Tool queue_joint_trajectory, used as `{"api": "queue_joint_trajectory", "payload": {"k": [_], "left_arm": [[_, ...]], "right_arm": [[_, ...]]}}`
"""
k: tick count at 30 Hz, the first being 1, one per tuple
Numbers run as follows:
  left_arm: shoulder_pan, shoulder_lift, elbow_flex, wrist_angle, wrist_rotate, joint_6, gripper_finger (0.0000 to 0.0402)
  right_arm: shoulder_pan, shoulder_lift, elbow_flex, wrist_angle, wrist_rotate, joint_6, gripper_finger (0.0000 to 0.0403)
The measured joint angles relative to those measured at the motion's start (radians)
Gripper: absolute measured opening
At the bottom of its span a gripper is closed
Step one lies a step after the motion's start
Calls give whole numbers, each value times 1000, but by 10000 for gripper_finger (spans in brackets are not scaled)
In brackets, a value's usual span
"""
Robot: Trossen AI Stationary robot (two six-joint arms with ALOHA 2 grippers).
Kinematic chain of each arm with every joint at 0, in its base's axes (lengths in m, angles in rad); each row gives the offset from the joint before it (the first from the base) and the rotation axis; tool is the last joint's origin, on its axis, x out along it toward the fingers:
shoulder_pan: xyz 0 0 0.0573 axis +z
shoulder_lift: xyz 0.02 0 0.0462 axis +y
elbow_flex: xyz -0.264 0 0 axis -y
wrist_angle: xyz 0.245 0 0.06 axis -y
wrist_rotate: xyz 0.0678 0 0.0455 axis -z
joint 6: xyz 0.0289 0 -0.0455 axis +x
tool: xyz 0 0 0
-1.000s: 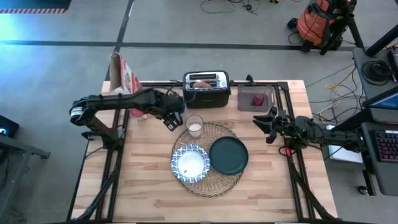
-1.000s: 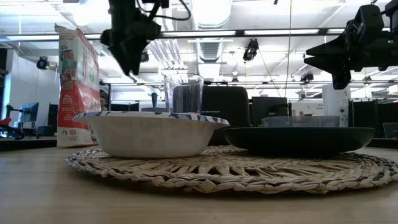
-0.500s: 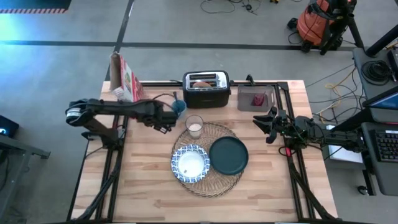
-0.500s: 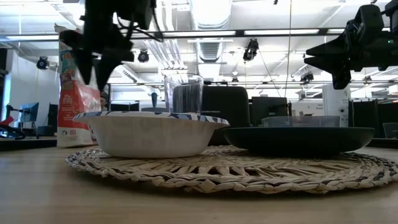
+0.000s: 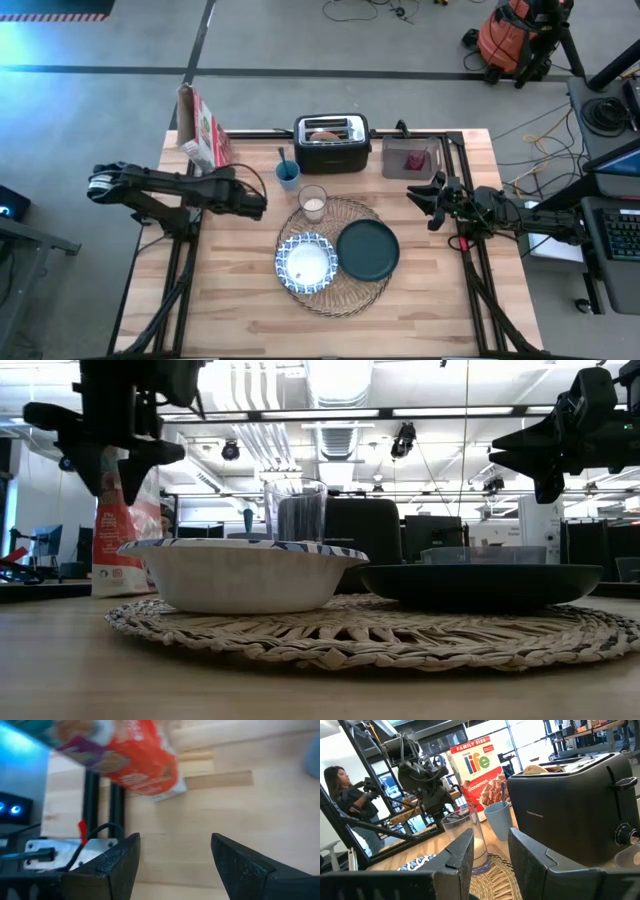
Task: Arrange a breakfast setting
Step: Pour the cereal from the red cereal box into the white bowl
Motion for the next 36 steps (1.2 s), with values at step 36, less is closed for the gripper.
{"api": "queue_joint_trajectory", "payload": {"k": [36], "left_arm": [[16,-3,-464,234,-765,-588,287]], "right_arm": [[0,0,0,0,0,0,112]]}}
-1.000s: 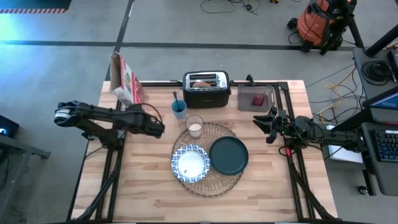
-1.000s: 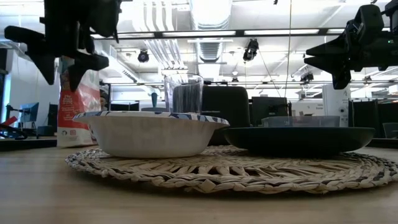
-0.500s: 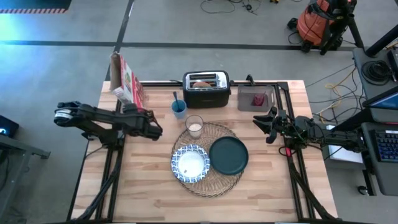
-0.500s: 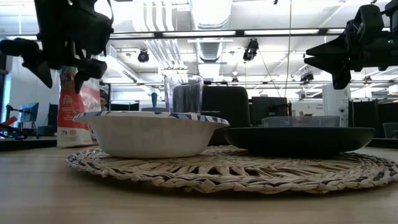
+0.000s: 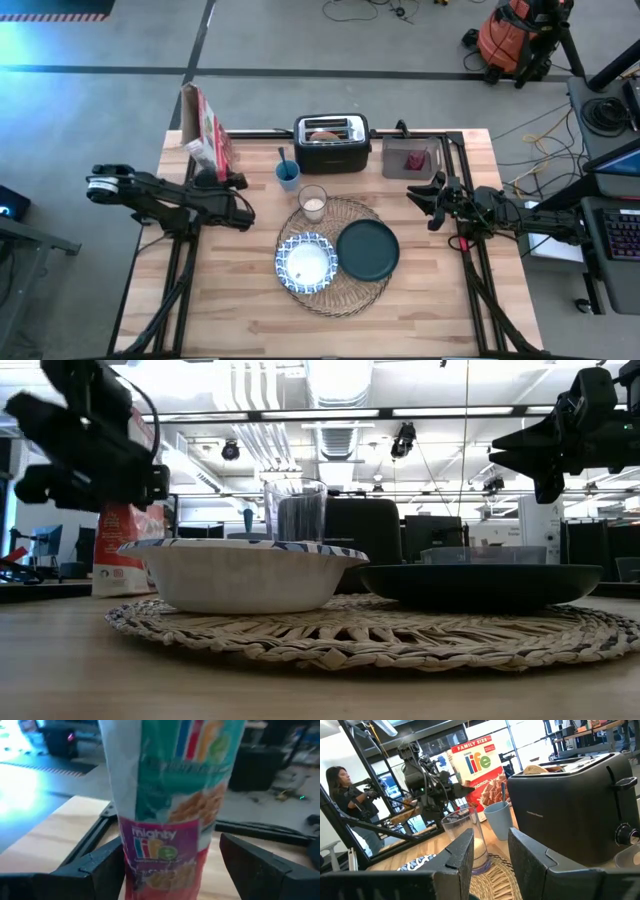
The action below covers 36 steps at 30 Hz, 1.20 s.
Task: Arrange a breakfast setting
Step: Pour the cereal from the red cereal box into the white bowl
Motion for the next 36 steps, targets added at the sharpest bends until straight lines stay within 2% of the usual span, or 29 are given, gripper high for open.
{"api": "queue_joint_trajectory", "payload": {"k": [2,6,10,14,20,22,30,36], "left_arm": [[0,0,-30,50,-38,35,283],[0,0,-53,82,-51,70,266],[14,0,-66,82,-51,75,226],[31,0,-69,81,-51,74,161],[35,0,-61,83,-44,75,34],[35,0,-62,84,-44,75,11],[35,0,-39,70,-55,75,3],[35,0,80,-48,-79,157,0]], "right_arm": [[0,0,0,0,0,0,112],[0,0,0,0,0,0,112],[0,0,0,0,0,0,112],[0,0,0,0,0,0,112],[0,0,0,0,0,0,112],[0,0,0,0,0,0,112],[0,0,0,0,0,0,112],[0,0,0,0,0,0,112]]}}
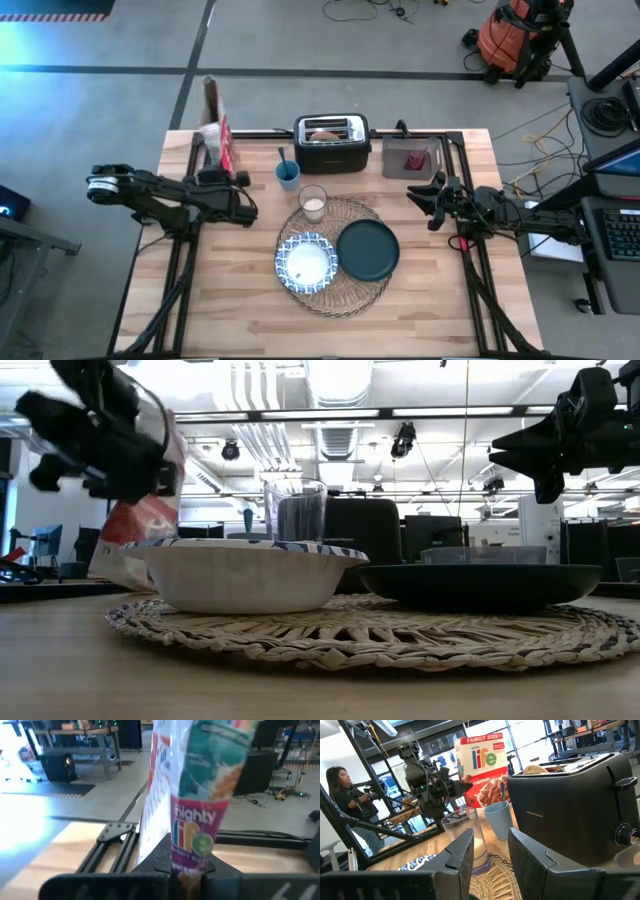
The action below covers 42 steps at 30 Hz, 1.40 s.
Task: Arrange a breakfast setting
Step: Pour the cereal from the red cereal box into the white bowl
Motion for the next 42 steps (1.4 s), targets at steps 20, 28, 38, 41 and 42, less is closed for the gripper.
{"api": "queue_joint_trajectory", "payload": {"k": [20,28,38,41,42], "left_arm": [[-9,-9,273,-191,-109,255,1],[-19,-98,290,-219,-165,291,1],[-95,-207,419,-221,-212,584,0],[-128,-218,479,-219,-211,700,0],[-141,-220,500,-219,-211,740,0]], "right_arm": [[0,0,0,0,0,0,112],[0,0,0,0,0,0,112],[0,0,0,0,0,0,112],[0,0,0,0,0,0,112],[0,0,0,0,0,0,112]]}}
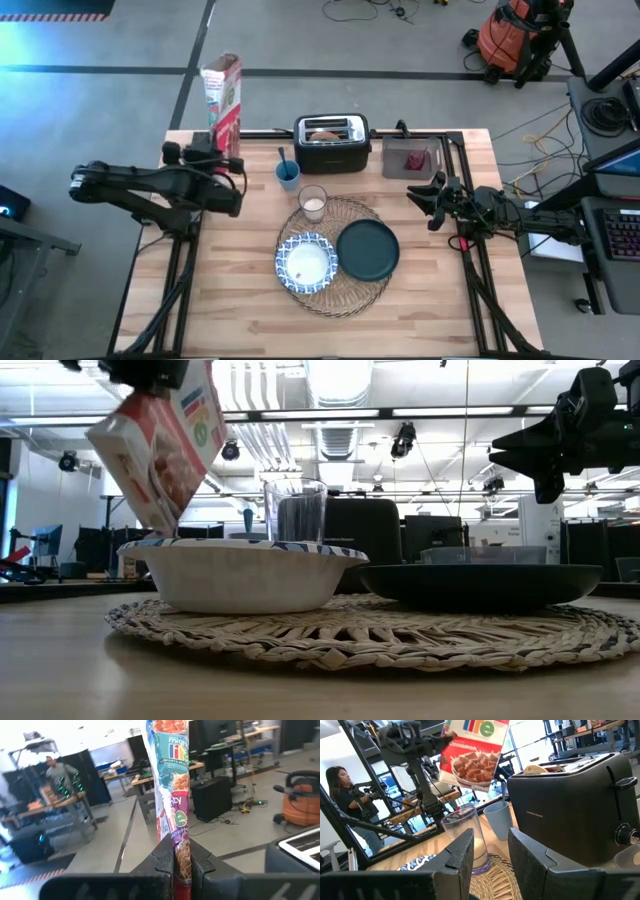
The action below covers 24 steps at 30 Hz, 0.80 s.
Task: Arrange a breakfast setting
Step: Pour the cereal from the red cereal box into the white bowl
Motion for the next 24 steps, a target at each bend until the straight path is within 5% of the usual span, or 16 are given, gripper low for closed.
{"api": "queue_joint_trajectory", "payload": {"k": [9,24], "left_arm": [[-138,9,209,2,17,222,0],[-430,42,352,36,87,228,0]], "right_arm": [[0,0,0,0,0,0,112],[0,0,0,0,0,0,112]]}}
